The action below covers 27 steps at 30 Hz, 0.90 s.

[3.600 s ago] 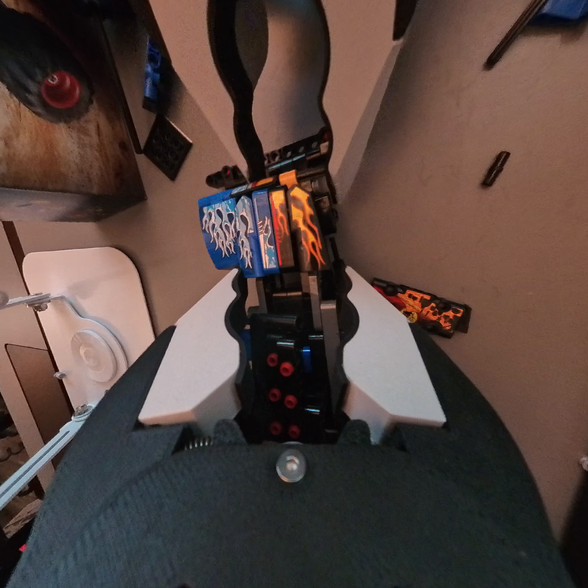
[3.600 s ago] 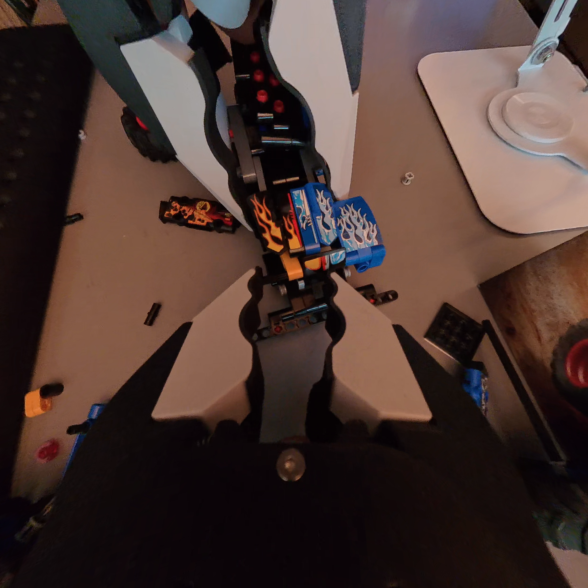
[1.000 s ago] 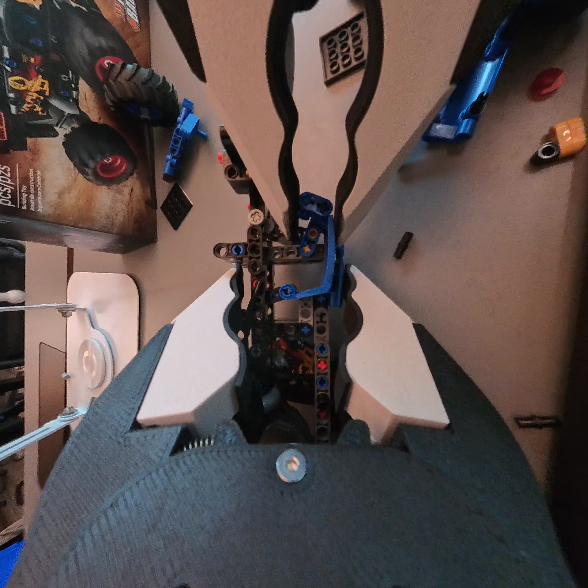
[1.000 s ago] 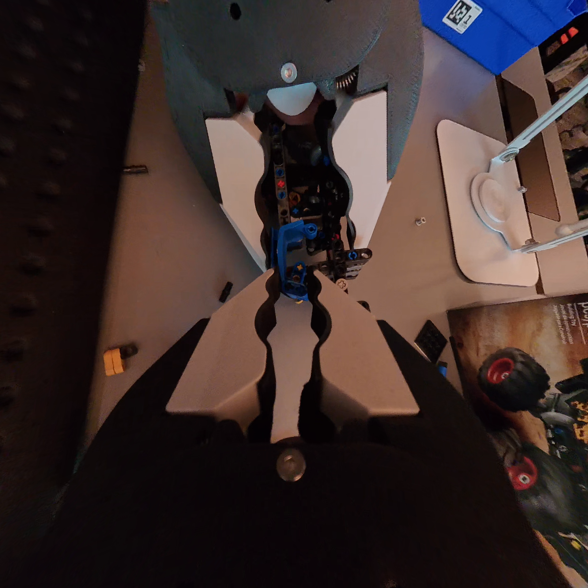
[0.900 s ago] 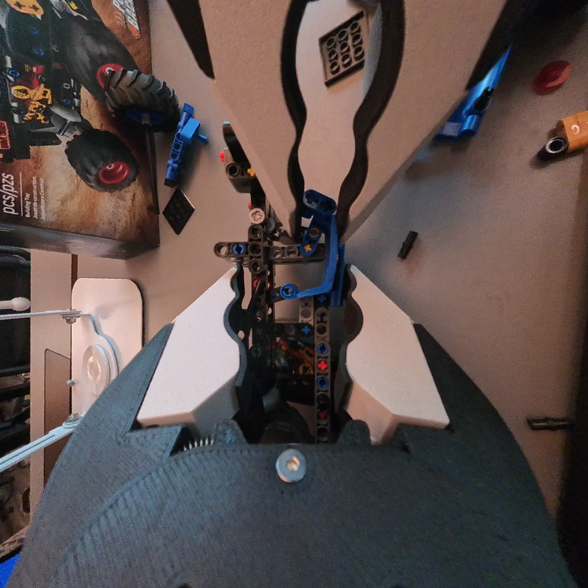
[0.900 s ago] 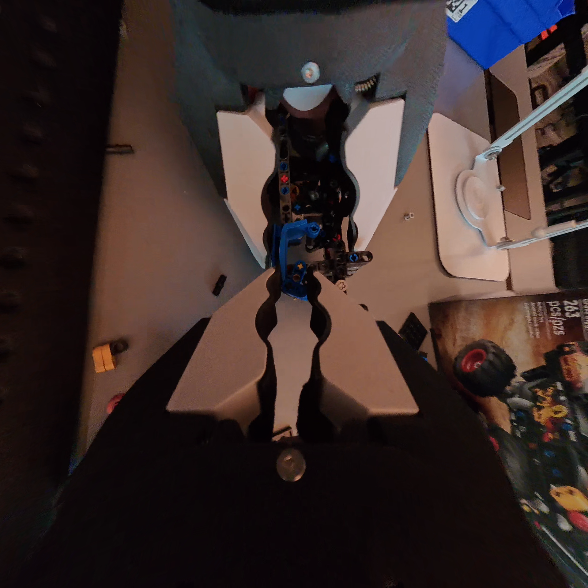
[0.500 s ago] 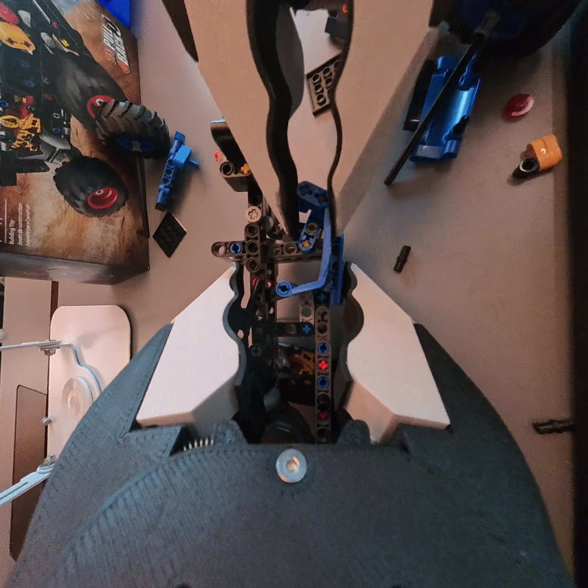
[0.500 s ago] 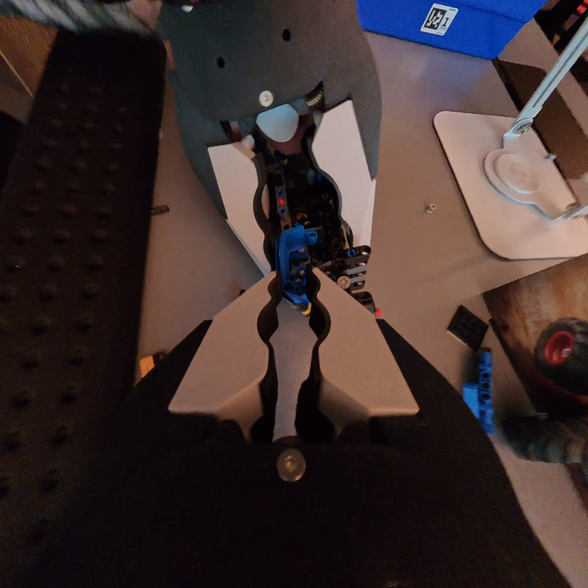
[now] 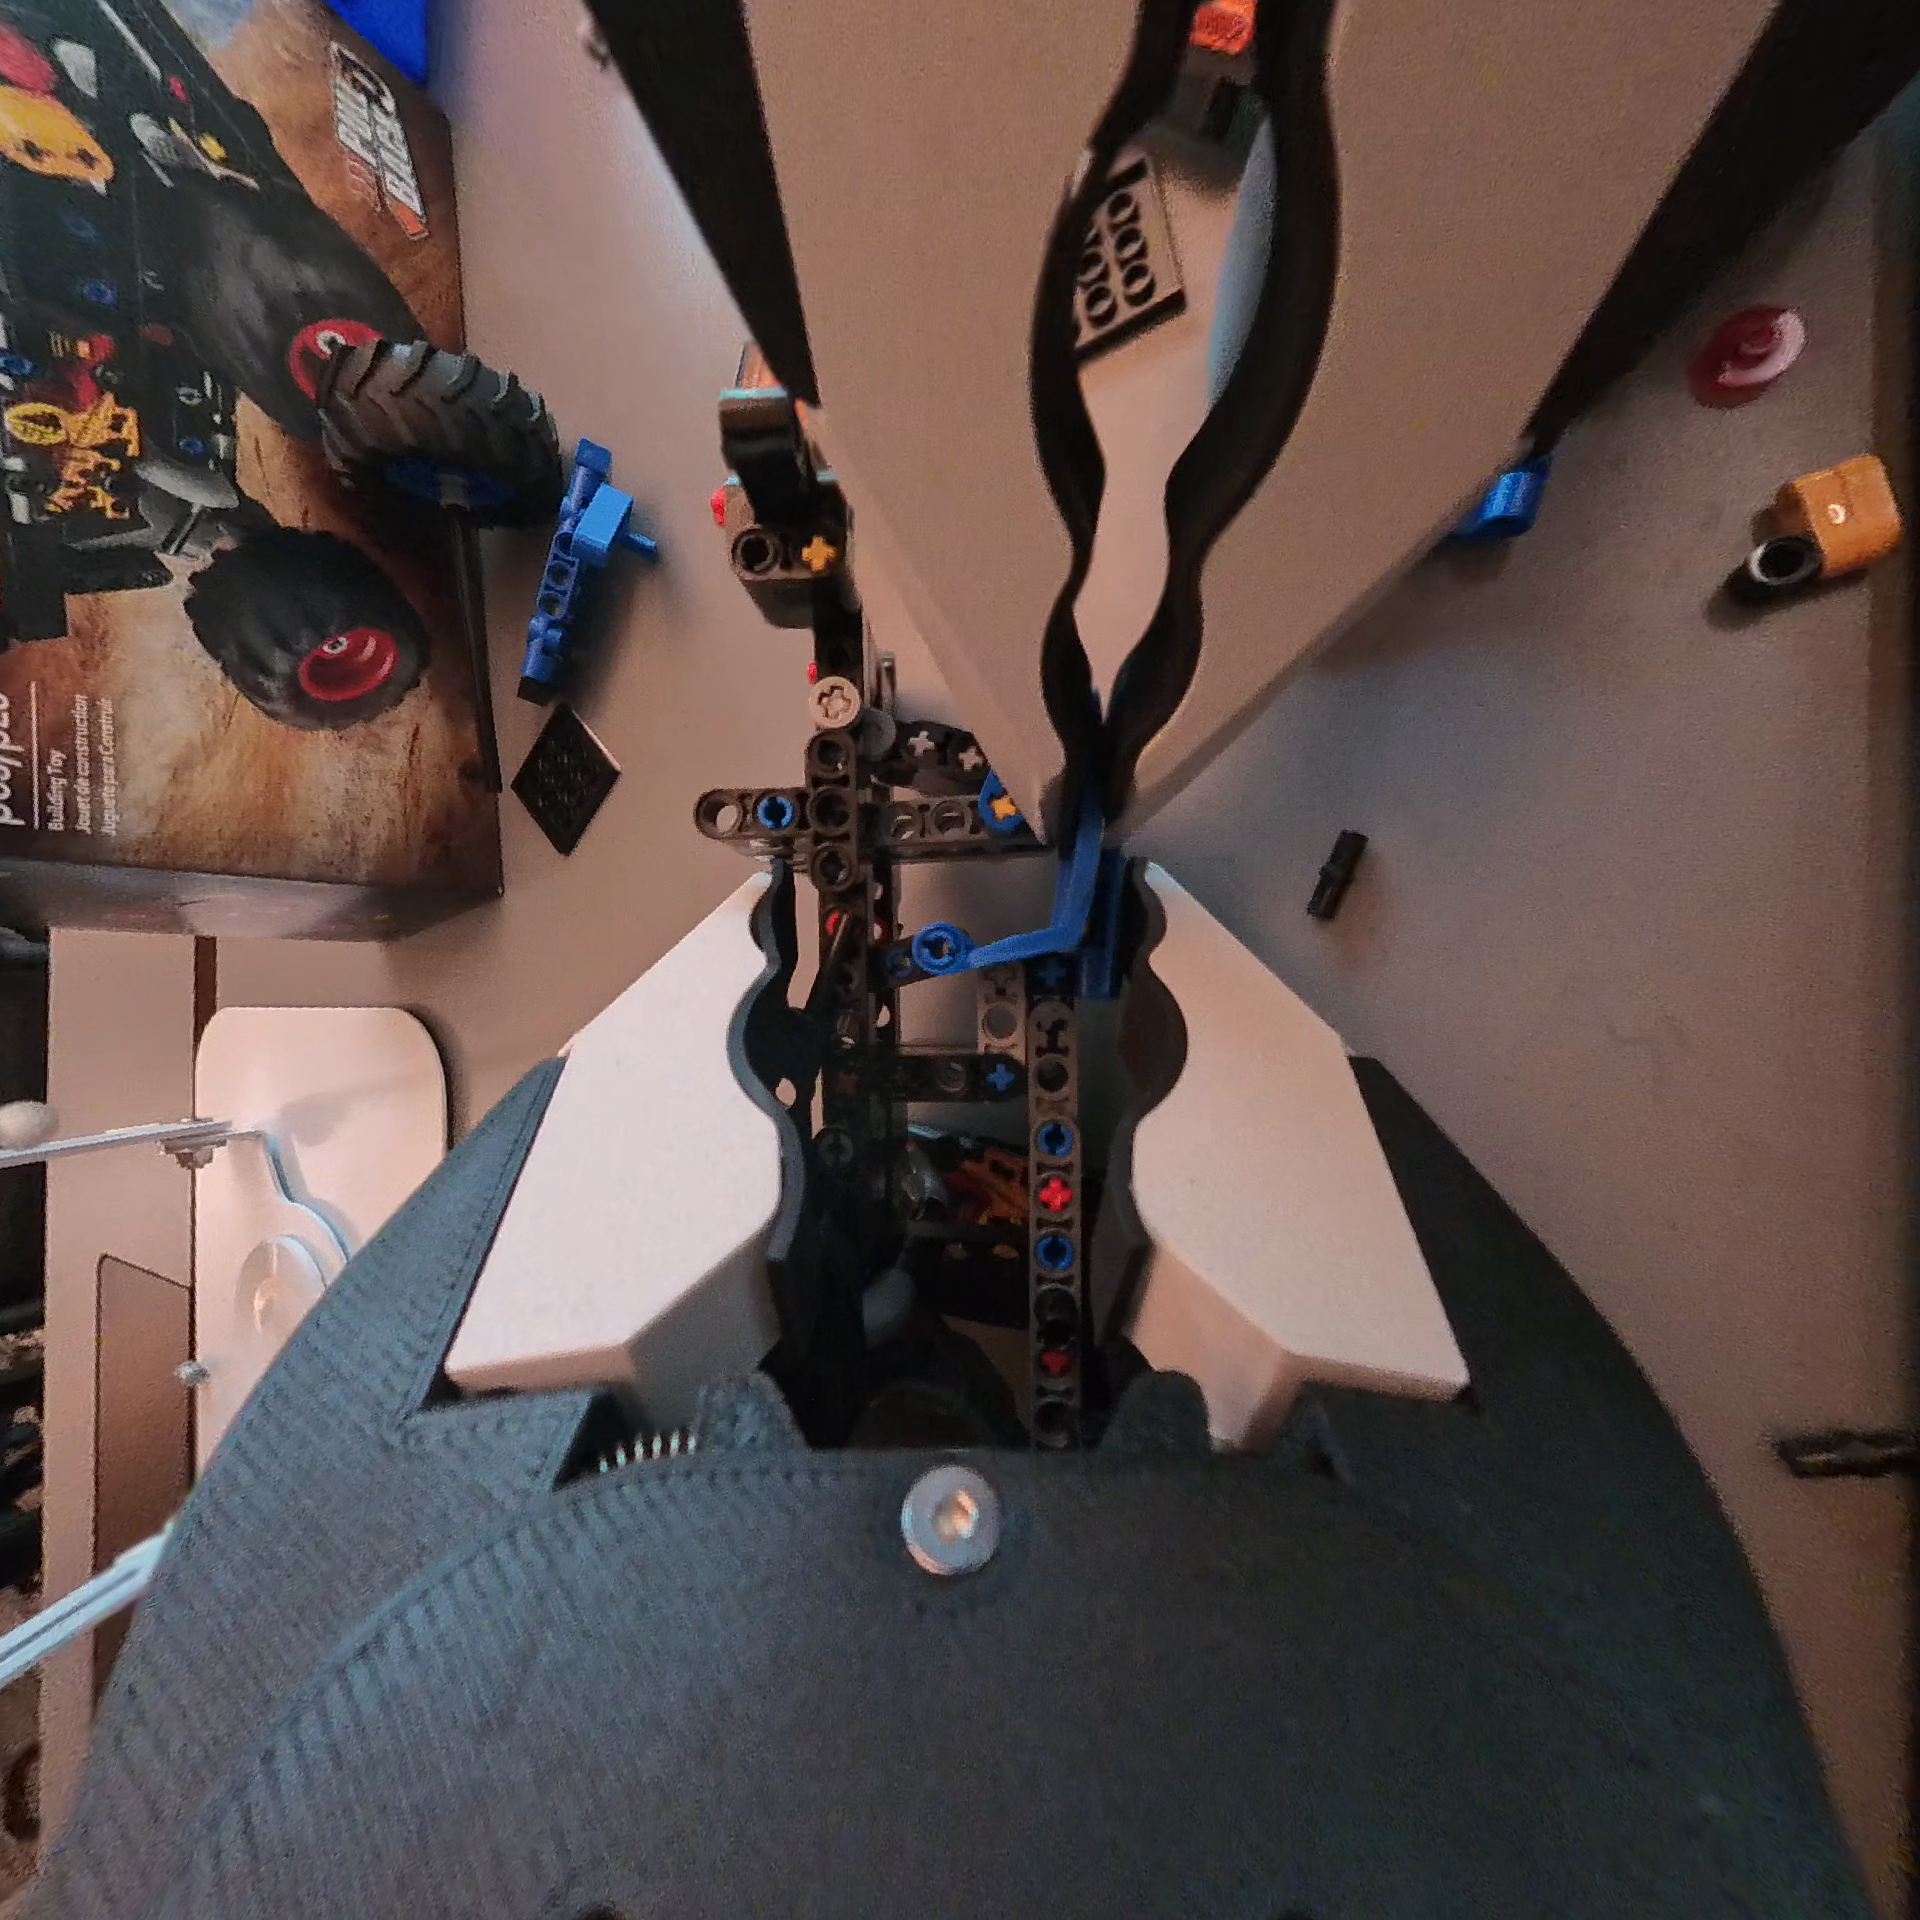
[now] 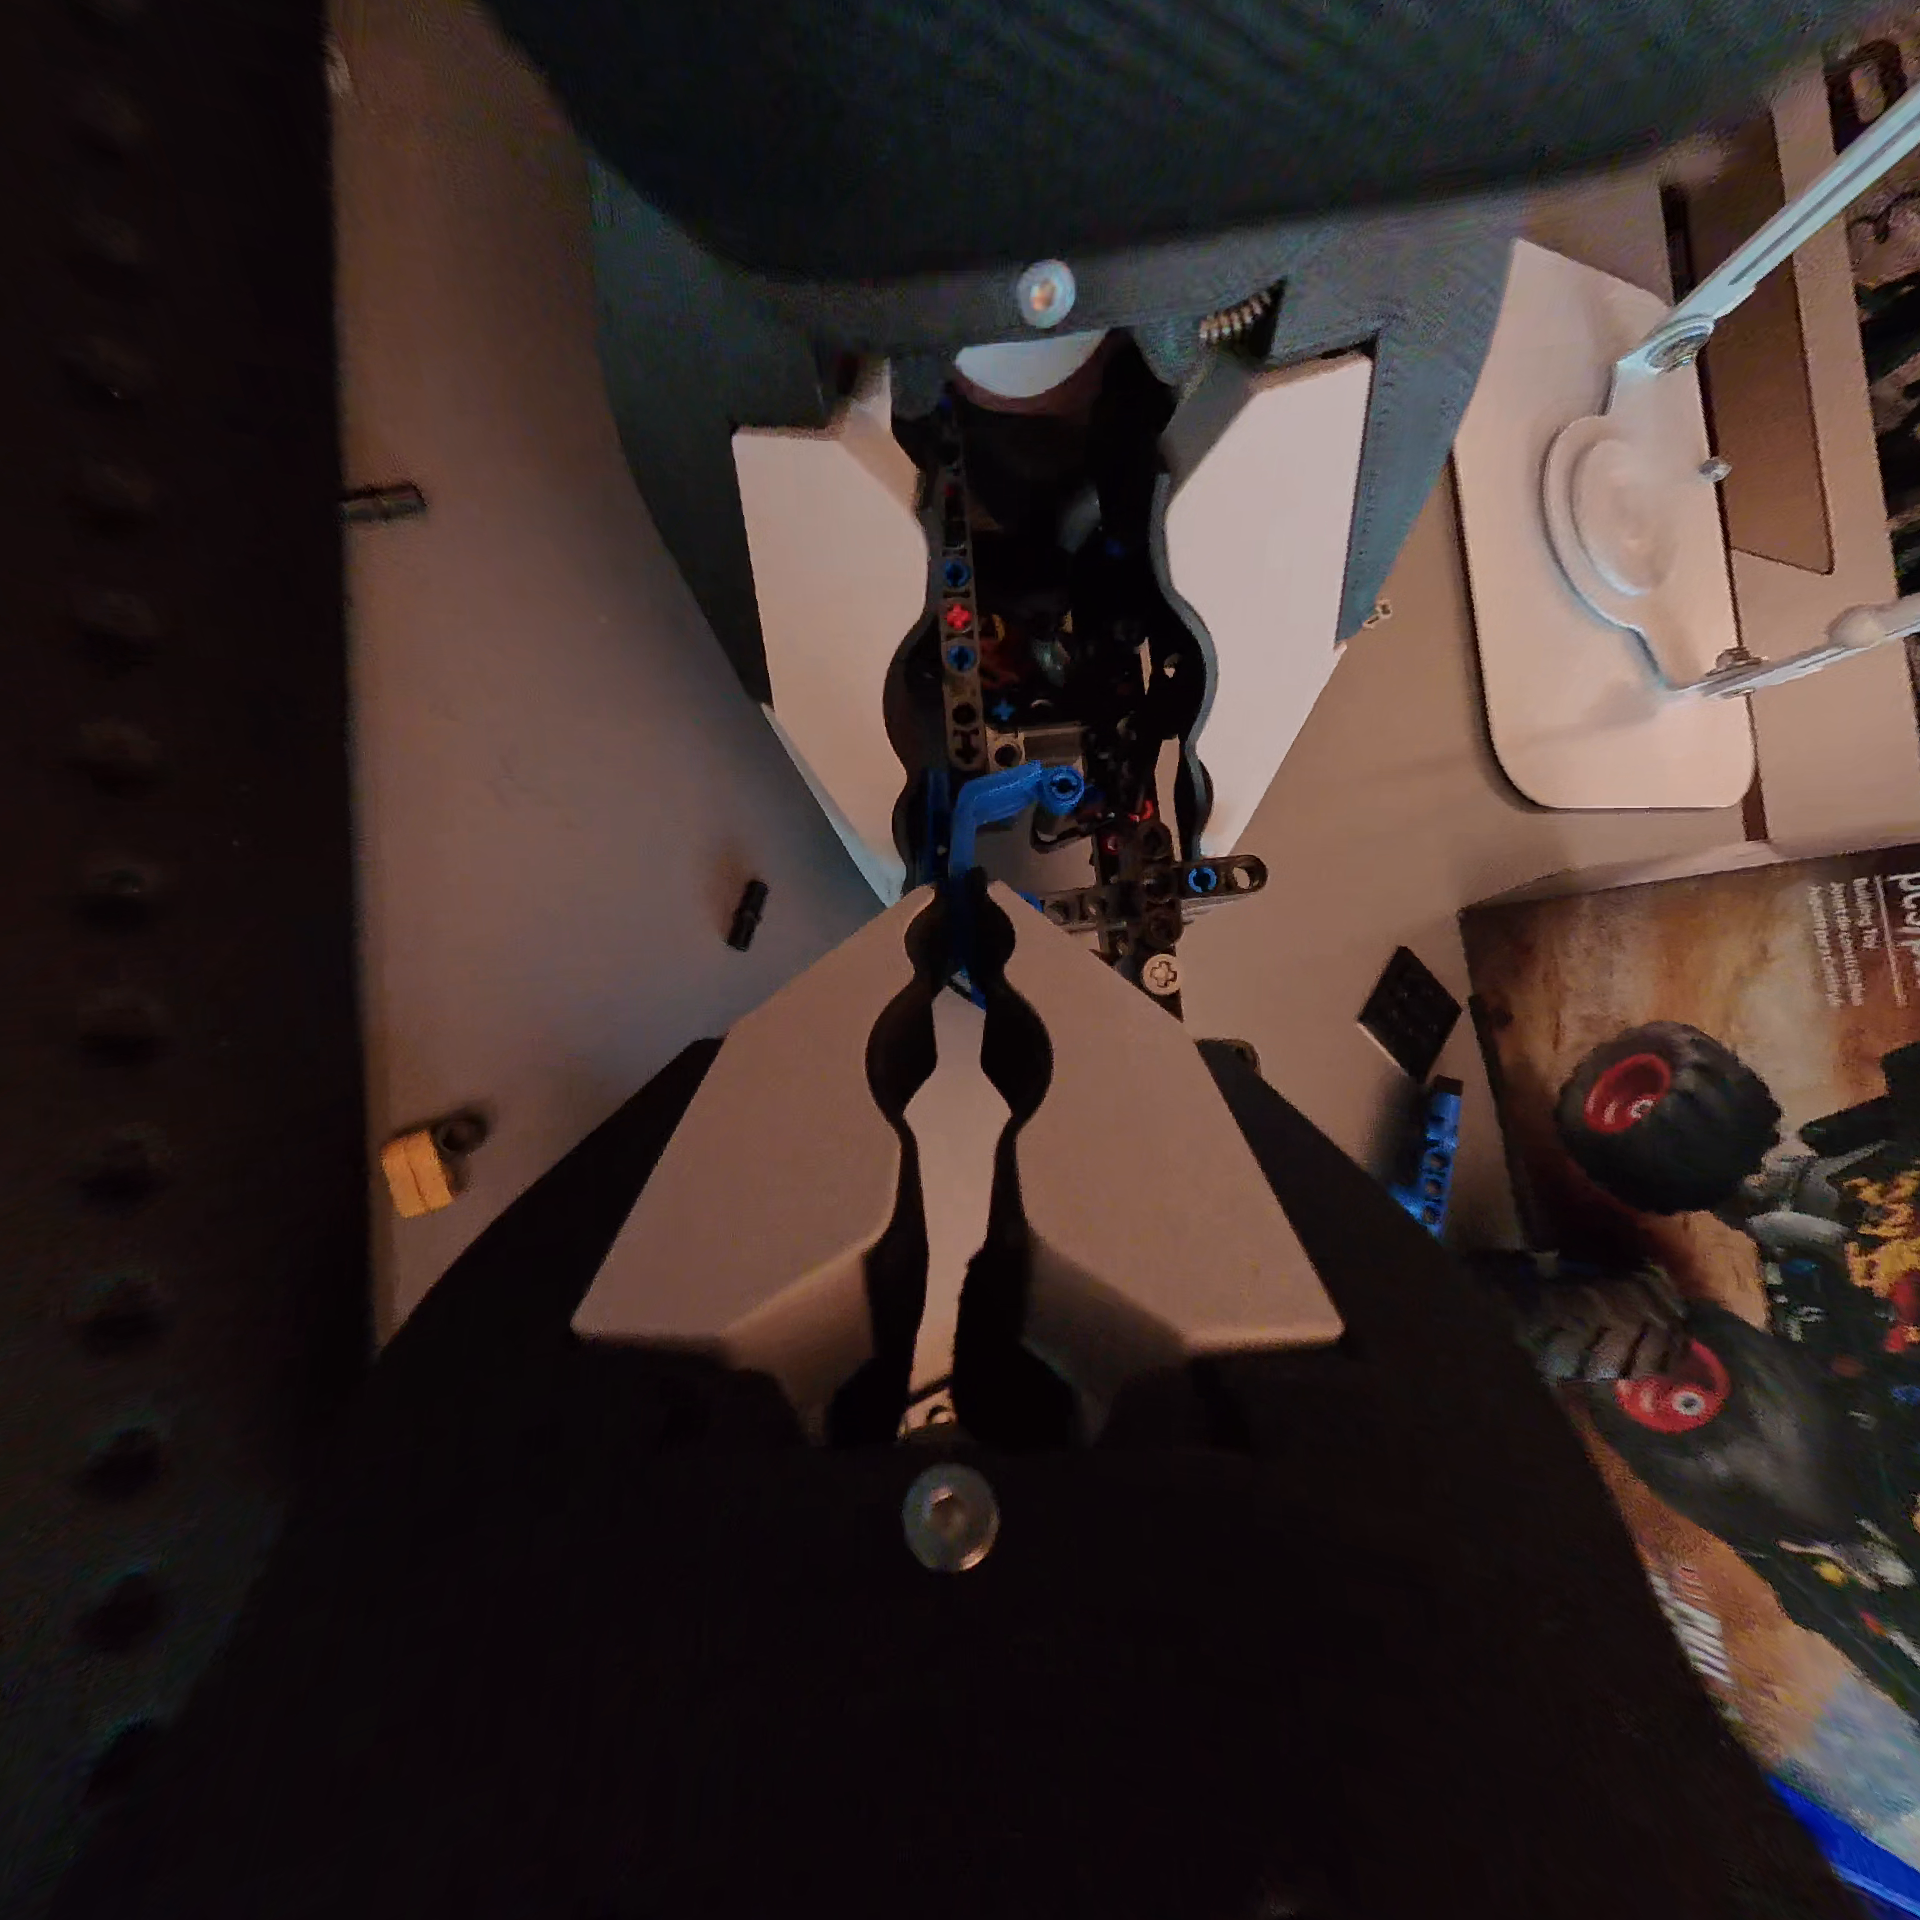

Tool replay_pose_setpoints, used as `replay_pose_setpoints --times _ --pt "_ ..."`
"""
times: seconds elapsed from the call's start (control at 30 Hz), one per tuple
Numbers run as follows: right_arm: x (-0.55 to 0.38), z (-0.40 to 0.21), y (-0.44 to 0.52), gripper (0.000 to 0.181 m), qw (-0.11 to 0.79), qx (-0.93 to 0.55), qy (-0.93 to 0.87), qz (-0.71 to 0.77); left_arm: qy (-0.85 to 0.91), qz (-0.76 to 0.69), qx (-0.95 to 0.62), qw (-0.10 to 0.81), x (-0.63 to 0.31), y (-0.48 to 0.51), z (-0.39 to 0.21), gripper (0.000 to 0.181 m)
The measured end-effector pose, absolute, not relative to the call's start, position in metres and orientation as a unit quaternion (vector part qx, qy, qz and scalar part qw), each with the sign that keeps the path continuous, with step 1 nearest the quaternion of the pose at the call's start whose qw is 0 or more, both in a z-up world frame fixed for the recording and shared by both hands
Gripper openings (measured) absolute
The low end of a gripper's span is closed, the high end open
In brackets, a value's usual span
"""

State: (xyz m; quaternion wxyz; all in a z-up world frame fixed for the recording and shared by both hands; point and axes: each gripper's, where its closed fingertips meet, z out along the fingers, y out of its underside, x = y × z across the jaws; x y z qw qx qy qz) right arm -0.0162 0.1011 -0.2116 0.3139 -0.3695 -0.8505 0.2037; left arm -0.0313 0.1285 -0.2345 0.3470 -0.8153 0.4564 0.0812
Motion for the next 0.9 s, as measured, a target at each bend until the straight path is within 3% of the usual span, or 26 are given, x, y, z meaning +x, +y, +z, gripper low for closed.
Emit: replay_pose_setpoints --times 0.9 --pt "-0.004 -0.18 0.094 0.0 0.329 -0.416 -0.762 0.371 0.467 -0.015 -0.792 0.393 -0.003 0.13 -0.225 0.063"
